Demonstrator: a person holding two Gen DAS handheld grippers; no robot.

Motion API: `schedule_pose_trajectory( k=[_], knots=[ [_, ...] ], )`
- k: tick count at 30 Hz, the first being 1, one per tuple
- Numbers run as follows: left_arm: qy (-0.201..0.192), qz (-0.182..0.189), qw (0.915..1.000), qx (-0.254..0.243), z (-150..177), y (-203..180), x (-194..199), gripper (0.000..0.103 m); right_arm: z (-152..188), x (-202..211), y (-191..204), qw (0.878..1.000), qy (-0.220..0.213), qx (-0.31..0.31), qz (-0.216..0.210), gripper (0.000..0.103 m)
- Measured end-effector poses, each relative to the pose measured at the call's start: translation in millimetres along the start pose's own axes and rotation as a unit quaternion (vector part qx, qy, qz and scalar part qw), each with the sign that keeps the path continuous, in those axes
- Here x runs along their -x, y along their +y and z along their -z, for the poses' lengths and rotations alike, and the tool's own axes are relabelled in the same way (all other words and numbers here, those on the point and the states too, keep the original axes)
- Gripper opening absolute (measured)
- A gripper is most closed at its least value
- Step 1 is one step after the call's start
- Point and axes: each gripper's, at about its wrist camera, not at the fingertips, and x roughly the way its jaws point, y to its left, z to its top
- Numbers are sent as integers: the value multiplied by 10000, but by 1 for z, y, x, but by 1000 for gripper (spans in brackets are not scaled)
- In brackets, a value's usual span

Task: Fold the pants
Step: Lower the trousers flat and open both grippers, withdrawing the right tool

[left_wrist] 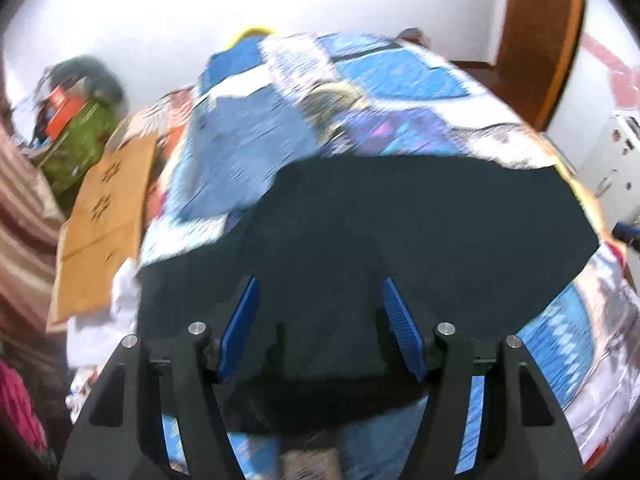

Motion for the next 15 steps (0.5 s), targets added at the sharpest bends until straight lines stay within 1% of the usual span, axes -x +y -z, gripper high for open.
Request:
schedule_pose_trajectory(
  k=[3, 7, 8, 12, 14, 15],
  knots=[
    [2, 291, 9994, -205, -21, -33, -11, 64, 11, -2, -9, 9994, -50, -329, -18, 54],
    [358, 993, 9935, -435, -37, -78, -34, 64, 25, -11, -23, 9961, 41, -849, -229, 54],
    [450, 1099, 9915, -526, -38, -88, -39, 64, 30, -13, -27, 9946, 51, -997, -291, 54],
    [747, 1286, 9844, -936, -36, -126, -59, 56, 44, -24, -41, 9880, 161, -1472, -451, 54],
    [853, 1325, 9817, -1065, -33, -140, -66, 55, 48, -30, -47, 9838, 117, -1706, -544, 54],
    [838, 1291, 9818, -1109, -33, -144, -69, 55, 48, -31, -49, 9822, 64, -1787, -571, 54]
  ],
)
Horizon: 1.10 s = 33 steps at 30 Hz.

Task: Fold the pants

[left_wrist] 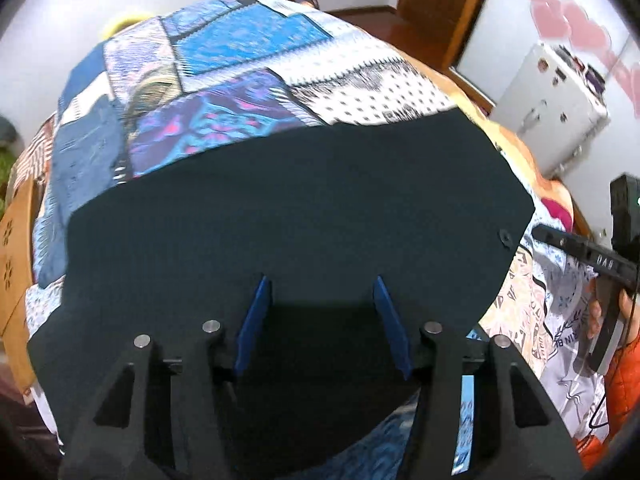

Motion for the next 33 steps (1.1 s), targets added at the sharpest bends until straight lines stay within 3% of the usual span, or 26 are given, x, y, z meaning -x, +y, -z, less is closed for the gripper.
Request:
schedule_pose_trajectory(
  k=[15, 17, 21, 23, 33],
  knots=[
    [-190, -53, 9997, -158, -25, -22, -23, 55, -18, -15, -7, 9981, -554, -277, -53, 59],
    [-204, -85, 9996, -193, -27, -24, -25, 55, -21, -17, -7, 9976, -642, -265, -17, 54],
    [-228, -135, 9994, -232, -29, -26, -26, 55, -30, -22, -7, 9971, -726, -211, 97, 23],
    [-238, -145, 9993, -243, -29, -26, -26, 55, -34, -21, -8, 9971, -705, -286, -70, 17],
    [-303, 96, 9995, 63, -27, -14, -10, 55, -45, 14, 24, 9927, -1135, 13, -407, 13]
  ],
)
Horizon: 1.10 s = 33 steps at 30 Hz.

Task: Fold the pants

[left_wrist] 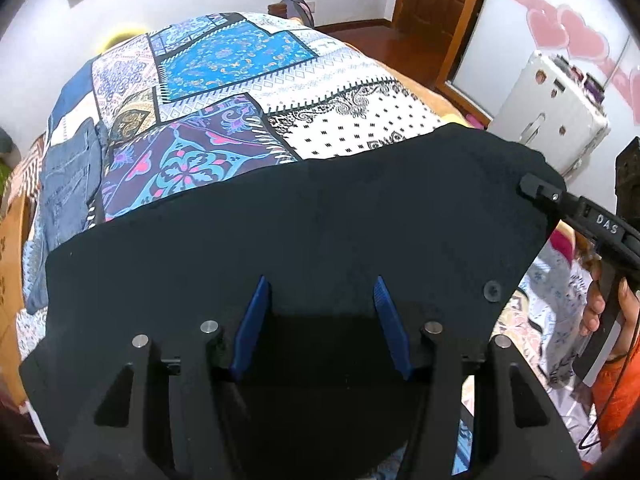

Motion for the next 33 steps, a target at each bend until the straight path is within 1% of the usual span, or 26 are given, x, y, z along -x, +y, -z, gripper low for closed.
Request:
schedule_pose_trajectory(
  k=[4, 10, 17, 21, 23, 27, 29, 33],
  knots=[
    [-190, -132, 9997, 100, 2, 12, 18, 55, -10, 14, 25, 9993, -257, 224, -145, 13],
    [-629, -110, 9968, 482, 9, 43, 56, 55, -21, 22, 74, 9959, -479, 627, -442, 13],
    [-1150, -227, 9901, 770, 30, 78, 103, 55, -24, 19, 133, 9891, -608, 1064, -820, 13],
    [-1414, -242, 9838, 1078, 47, 104, 129, 59, -21, 10, 168, 9828, -612, 1356, -1090, 12],
    [-1516, -269, 9801, 1251, 57, 118, 143, 60, -16, 1, 183, 9803, -528, 1463, -1216, 12],
    [-1675, -452, 9728, 1536, 80, 146, 166, 60, 2, -27, 213, 9750, -120, 1583, -1553, 12],
    [-1699, -506, 9699, 1669, 91, 157, 174, 60, 17, -44, 228, 9701, 159, 1710, -1714, 12],
    [-1642, -602, 9670, 1853, 108, 172, 179, 60, 48, -73, 245, 9623, 691, 1802, -1916, 12]
  ],
)
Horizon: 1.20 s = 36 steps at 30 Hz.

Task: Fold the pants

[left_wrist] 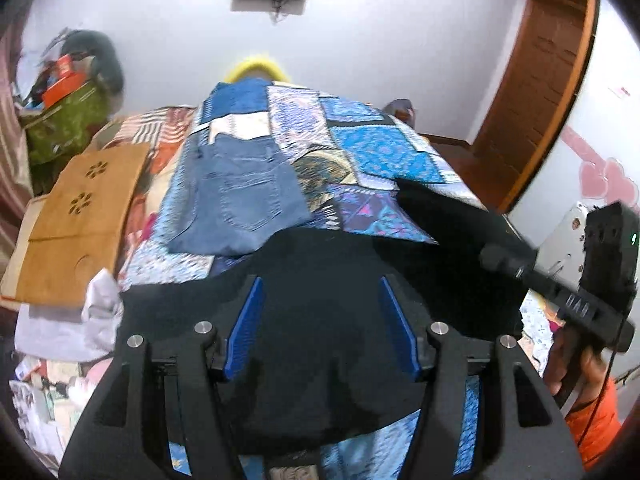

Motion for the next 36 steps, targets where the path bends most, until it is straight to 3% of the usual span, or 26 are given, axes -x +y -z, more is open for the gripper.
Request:
schedule_pose_trajectory(
  k=[5, 10, 13, 19, 23, 29, 32, 34, 36],
  knots=[
    [124, -81, 9998, 97, 8, 10, -4, 60, 30, -36, 10, 9970, 732, 228, -43, 13],
    [152, -73, 9998, 76, 9, 4, -10, 60, 42, -55, 14, 9888, 1415, 409, 222, 32],
    [184, -16, 9998, 14, 5, -6, -15, 60, 36, -46, 16, 9892, 1387, 434, 180, 45],
    [170, 97, 9994, -302, -8, -40, -29, 60, 8, -4, 3, 9929, 896, 733, 269, 46],
    [351, 339, 9979, -435, -16, -66, -55, 57, -13, 11, -23, 9890, 654, 1078, 770, 46],
    [1061, 587, 9903, -684, -5, -98, -113, 32, -13, -5, -69, 9824, 1117, 1074, 1041, 44],
    [1476, 331, 9838, -965, 14, -108, -142, 31, 4, -17, -83, 9769, 1522, 1060, 1063, 40],
    [1310, 214, 9834, -1241, 26, -112, -143, 31, 20, -20, -90, 9713, 1754, 1164, 1103, 39],
    [1211, 94, 9817, -1469, 33, -115, -137, 31, 28, -9, -91, 9725, 1607, 1265, 1111, 39]
  ],
)
